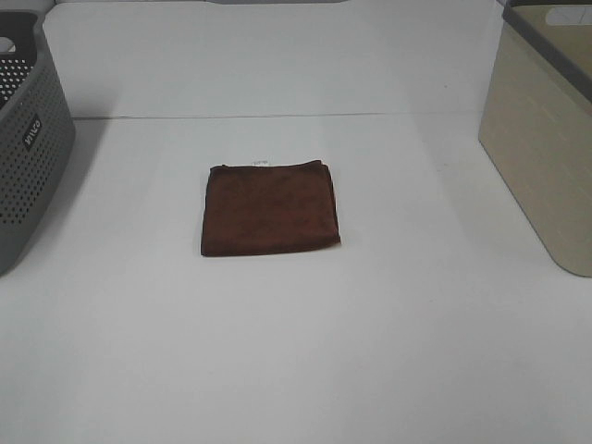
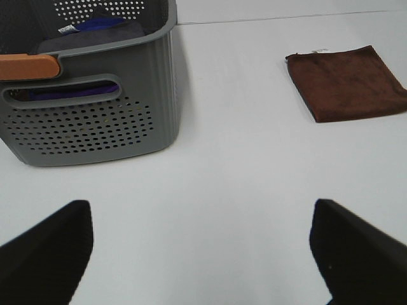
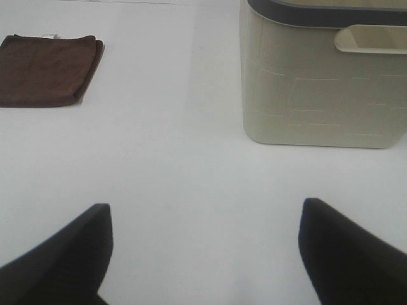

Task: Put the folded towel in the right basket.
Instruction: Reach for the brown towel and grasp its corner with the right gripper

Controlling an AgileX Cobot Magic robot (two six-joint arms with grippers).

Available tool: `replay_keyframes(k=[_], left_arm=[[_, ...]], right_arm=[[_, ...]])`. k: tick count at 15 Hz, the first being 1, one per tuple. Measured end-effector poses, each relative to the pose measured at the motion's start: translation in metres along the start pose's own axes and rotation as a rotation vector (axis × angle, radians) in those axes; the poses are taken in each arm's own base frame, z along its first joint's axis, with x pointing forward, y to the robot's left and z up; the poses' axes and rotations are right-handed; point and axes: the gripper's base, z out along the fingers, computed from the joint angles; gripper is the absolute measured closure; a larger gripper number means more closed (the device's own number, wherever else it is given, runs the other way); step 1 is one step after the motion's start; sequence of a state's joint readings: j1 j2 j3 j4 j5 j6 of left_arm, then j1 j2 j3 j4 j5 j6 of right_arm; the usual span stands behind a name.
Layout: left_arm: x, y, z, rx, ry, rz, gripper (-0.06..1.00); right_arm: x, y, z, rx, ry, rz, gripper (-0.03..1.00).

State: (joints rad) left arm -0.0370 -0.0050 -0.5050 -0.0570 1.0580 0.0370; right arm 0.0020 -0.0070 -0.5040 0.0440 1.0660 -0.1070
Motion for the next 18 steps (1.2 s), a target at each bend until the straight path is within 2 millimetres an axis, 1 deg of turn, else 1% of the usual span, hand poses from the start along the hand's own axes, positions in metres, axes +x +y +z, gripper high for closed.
replay_keyframes(k=[11,12,13,15,17,18], left_arm=[[0.0,0.0,0.0,0.0,0.0,0.0,0.07],[0.0,0.0,0.0,0.0,0.0,0.0,0.07],[0.0,0.0,0.0,0.0,0.0,0.0,0.07],[0.0,0.0,0.0,0.0,0.0,0.0,0.07],[0.0,0.0,0.0,0.0,0.0,0.0,0.07],[0.0,0.0,0.0,0.0,0.0,0.0,0.07]], right_arm=[[-0.002,0.0,0.001,-0.001,0.01,0.001,0.21],[-0.008,-0.001,0.004,-0.001,0.012,0.002,0.21],[-0.019,-0.002,0.007,0.001,-0.003,0.005,0.21],[-0.046,-0.004,0.019,-0.009,0.015,0.016,0.21],[-0.075,-0.004,0.04,-0.051,0.078,0.055,0.21],[-0.088,-0.003,0.055,-0.084,0.129,0.087,0.21]])
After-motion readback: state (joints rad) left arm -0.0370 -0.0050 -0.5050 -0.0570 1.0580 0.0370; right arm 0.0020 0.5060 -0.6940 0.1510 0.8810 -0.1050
